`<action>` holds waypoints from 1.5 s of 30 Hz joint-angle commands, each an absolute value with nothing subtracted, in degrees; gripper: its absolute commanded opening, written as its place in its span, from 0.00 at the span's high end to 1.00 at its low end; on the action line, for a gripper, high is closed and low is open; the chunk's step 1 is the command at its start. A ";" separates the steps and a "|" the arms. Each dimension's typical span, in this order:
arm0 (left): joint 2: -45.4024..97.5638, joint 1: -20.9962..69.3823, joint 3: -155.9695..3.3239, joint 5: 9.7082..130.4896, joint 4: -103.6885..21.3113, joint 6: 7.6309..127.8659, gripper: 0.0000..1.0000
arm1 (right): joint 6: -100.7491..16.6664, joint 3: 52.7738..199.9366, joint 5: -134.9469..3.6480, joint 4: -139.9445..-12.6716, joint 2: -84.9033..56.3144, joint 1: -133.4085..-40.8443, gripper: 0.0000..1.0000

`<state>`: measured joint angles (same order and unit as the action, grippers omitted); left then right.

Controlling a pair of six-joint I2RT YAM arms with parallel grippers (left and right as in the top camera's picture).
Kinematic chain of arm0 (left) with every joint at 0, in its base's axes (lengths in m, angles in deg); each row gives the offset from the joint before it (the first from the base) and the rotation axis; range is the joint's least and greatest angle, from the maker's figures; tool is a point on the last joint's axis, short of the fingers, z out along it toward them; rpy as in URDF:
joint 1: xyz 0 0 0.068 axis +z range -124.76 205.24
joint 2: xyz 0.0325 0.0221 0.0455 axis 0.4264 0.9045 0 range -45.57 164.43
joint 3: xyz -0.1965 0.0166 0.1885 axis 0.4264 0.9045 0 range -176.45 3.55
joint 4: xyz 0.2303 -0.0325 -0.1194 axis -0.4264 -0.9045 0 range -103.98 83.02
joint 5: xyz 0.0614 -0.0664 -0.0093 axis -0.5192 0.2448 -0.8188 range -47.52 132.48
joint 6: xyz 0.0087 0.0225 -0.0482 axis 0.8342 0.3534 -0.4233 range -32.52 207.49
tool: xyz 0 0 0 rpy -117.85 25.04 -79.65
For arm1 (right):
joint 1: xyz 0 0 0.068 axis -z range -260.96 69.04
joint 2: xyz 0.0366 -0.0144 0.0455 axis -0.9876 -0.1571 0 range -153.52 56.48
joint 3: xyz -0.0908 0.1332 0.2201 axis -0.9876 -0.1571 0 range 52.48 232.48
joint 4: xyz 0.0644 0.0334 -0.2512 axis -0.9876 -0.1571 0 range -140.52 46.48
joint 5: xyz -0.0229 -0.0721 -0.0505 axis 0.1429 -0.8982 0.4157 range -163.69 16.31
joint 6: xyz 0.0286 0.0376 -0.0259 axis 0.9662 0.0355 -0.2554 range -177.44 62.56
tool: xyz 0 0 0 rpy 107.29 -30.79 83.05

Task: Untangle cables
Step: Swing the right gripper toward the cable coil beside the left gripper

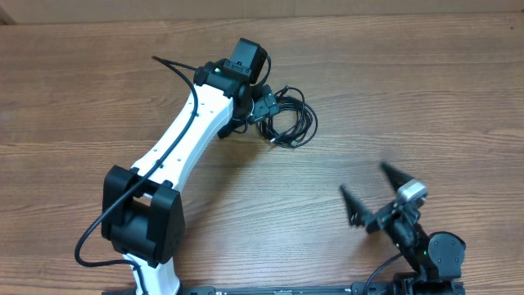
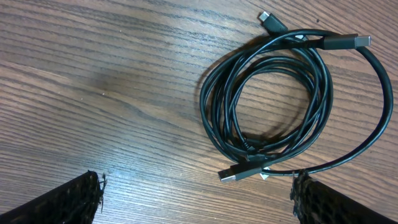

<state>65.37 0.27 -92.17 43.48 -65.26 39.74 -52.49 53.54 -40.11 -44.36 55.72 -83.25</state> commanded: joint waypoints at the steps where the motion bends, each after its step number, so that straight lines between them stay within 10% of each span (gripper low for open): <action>1: 66.51 0.36 -93.35 42.41 -65.42 39.04 0.00 | -46.35 52.95 -21.49 -41.24 56.31 -83.14 0.00; 13: 66.51 0.36 -93.35 42.41 -65.42 39.04 0.00 | -40.42 62.96 -39.06 -19.99 55.99 -83.12 0.00; 32: 66.51 0.36 -93.35 42.41 -65.42 39.04 0.01 | -60.51 137.47 -56.20 -109.45 3.49 -83.14 0.00; 43: 66.51 0.36 -93.35 42.41 -65.42 39.04 0.01 | -60.58 142.50 -17.73 -121.26 -19.20 -83.14 0.00; 45: 66.51 0.36 -93.35 42.41 -65.42 39.04 0.00 | -60.42 142.52 -19.52 -121.19 -22.28 -83.14 0.16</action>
<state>65.50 0.27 -92.19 43.26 -65.44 39.59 -60.40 141.19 -24.66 -121.17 -19.88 -83.25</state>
